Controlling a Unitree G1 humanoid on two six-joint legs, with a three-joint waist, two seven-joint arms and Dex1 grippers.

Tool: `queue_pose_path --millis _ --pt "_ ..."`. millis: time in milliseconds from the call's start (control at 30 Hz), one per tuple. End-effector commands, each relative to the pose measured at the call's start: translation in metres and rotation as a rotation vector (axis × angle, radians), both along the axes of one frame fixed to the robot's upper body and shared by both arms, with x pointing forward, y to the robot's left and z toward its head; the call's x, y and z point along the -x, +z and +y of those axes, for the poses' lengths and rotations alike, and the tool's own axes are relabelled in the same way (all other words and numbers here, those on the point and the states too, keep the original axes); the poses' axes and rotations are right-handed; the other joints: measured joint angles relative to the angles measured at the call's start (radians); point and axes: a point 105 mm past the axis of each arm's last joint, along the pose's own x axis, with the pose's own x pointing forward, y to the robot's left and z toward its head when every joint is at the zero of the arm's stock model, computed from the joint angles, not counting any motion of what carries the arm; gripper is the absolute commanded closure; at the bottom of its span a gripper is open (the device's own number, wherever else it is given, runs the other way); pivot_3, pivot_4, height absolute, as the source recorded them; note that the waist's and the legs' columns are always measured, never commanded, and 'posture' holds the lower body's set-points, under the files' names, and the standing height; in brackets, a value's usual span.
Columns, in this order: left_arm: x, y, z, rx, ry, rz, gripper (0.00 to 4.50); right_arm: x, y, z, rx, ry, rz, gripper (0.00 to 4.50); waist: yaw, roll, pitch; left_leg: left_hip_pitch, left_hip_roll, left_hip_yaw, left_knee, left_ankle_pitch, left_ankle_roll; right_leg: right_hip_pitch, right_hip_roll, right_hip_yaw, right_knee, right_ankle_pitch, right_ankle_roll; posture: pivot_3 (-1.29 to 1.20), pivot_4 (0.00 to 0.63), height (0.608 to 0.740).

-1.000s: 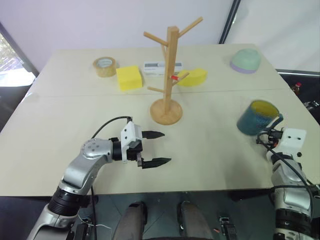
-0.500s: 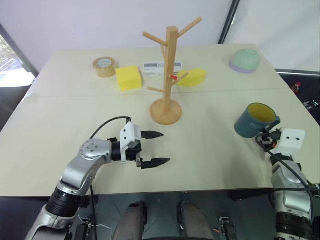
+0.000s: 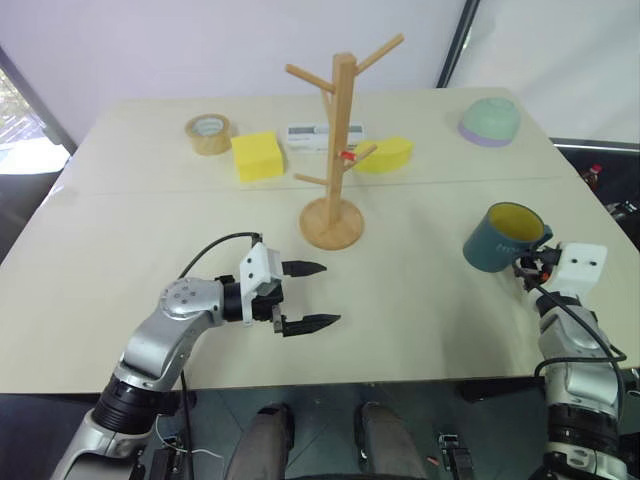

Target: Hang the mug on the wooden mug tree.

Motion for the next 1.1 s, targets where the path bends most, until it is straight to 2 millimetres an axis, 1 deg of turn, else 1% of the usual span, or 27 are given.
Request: queue_pose_path --millis 33,200,267,300,333,367,400,433,500,567,600,667,733,833,900,1000,1100 --pt "0.000 0.008 0.002 0.016 0.008 -0.035 0.00 -0.002 0.016 -0.002 -0.007 0.016 -0.061 4.48 0.000 0.000 0.000 0.000 0.000 0.000 0.000 0.000 0.000 0.000 0.000 0.000 0.000 0.000 0.000 0.00 0.150 0.740" --pt "-0.003 0.007 0.007 0.020 0.040 -0.042 0.00 -0.001 0.024 0.002 0.012 0.034 -0.090 4.48 -0.001 0.000 0.000 0.000 0.000 0.000 0.000 0.000 0.000 0.000 0.000 0.000 0.000 0.000 0.000 0.00 0.150 0.740" --pt "-0.010 0.009 0.013 0.034 0.087 -0.049 0.00 -0.001 0.034 0.009 0.051 0.069 -0.107 4.48 -0.001 0.000 0.000 0.000 0.000 0.000 0.000 0.000 0.000 0.000 0.000 0.000 0.000 0.000 0.000 0.00 0.150 0.740" --pt "-0.013 0.010 0.017 0.036 0.111 -0.056 0.00 -0.001 0.041 0.016 0.091 0.104 -0.111 4.48 -0.001 0.000 0.000 0.000 0.000 0.000 0.000 0.000 0.000 0.000 0.000 0.000 0.000 0.000 0.000 0.00 0.150 0.740" --pt "-0.020 0.009 0.026 0.031 0.161 -0.069 0.00 -0.002 0.058 0.036 0.171 0.213 -0.129 4.48 -0.001 0.001 0.001 0.000 0.000 0.000 0.000 0.000 0.000 0.000 0.000 0.000 0.000 0.000 0.000 0.00 0.150 0.740" --pt "-0.027 0.009 0.038 0.025 0.217 -0.081 0.00 0.000 0.074 0.063 0.259 0.359 -0.139 4.48 -0.003 0.003 0.001 0.000 0.000 0.000 0.000 0.000 0.000 0.000 0.000 0.000 0.000 0.000 0.000 0.00 0.150 0.740" --pt "-0.032 0.009 0.048 0.021 0.263 -0.089 0.00 0.005 0.086 0.088 0.335 0.498 -0.138 4.48 -0.005 0.005 0.001 0.000 0.000 0.000 0.000 0.000 0.000 -0.001 0.000 0.000 0.001 0.000 0.000 0.00 0.150 0.740" --pt "-0.036 0.008 0.057 0.015 0.297 -0.097 0.00 0.011 0.094 0.110 0.384 0.616 -0.131 4.48 -0.007 0.005 0.001 0.000 0.000 0.000 0.000 0.000 0.000 -0.002 0.000 0.001 0.001 0.000 0.000 0.00 0.150 0.740" --pt "-0.040 0.006 0.069 -0.006 0.333 -0.111 0.00 0.022 0.108 0.136 0.439 0.769 -0.118 4.48 -0.006 0.005 0.001 0.000 0.000 0.000 0.000 0.000 0.000 -0.002 0.002 0.001 0.001 0.000 0.000 0.00 0.150 0.740" --pt "-0.044 0.005 0.082 -0.025 0.367 -0.124 0.00 0.034 0.128 0.163 0.511 0.927 -0.102 4.48 0.001 0.005 0.001 0.000 0.003 -0.002 0.000 0.000 0.000 -0.002 0.003 -0.001 0.001 0.000 0.000 0.00 0.150 0.740" --pt "-0.046 0.006 0.087 -0.031 0.382 -0.132 0.00 0.038 0.136 0.175 0.542 0.989 -0.080 4.48 0.002 0.005 0.002 0.000 0.003 -0.002 0.001 0.000 0.000 -0.001 0.003 -0.002 0.001 0.000 0.000 0.00 0.150 0.740" --pt "-0.049 0.010 0.091 -0.032 0.395 -0.149 0.00 0.040 0.146 0.191 0.604 1.060 -0.044 4.48 0.005 0.002 0.003 -0.001 0.003 -0.002 0.001 0.000 0.000 -0.001 0.003 -0.002 0.001 0.000 -0.001 0.00 0.150 0.740" --pt "-0.050 0.014 0.091 -0.022 0.399 -0.165 0.00 0.038 0.152 0.202 0.642 1.084 -0.017 4.48 0.007 -0.001 0.003 -0.001 0.003 -0.003 0.002 0.000 0.000 -0.001 0.001 -0.003 0.000 0.001 -0.001 0.00 0.150 0.740" --pt "-0.051 0.021 0.089 -0.011 0.394 -0.181 0.00 0.023 0.162 0.210 0.740 1.040 0.023 4.48 0.006 -0.002 0.003 -0.003 0.002 -0.004 0.002 0.000 0.000 -0.001 -0.002 -0.003 -0.002 0.001 -0.001 0.00 0.150 0.740" --pt "-0.050 0.025 0.087 0.002 0.388 -0.184 0.00 0.015 0.163 0.214 0.780 1.024 0.055 4.48 0.003 -0.002 0.003 -0.004 0.001 -0.002 0.001 0.000 0.000 -0.003 -0.003 -0.002 -0.003 0.001 -0.001 0.00 0.150 0.740" --pt "-0.047 0.034 0.084 0.055 0.379 -0.167 0.00 0.002 0.170 0.219 0.794 0.987 0.085 4.48 0.003 -0.002 0.003 -0.005 0.001 -0.003 -0.001 0.000 0.000 -0.006 -0.002 -0.002 -0.003 0.001 -0.001 0.00 0.150 0.740" --pt "-0.044 0.037 0.081 0.071 0.369 -0.156 0.00 -0.009 0.181 0.224 0.787 0.956 0.083 4.48 0.002 -0.002 0.003 -0.007 0.002 -0.003 -0.002 0.000 0.000 -0.009 -0.002 -0.002 -0.002 0.001 -0.001 0.00 0.150 0.740"
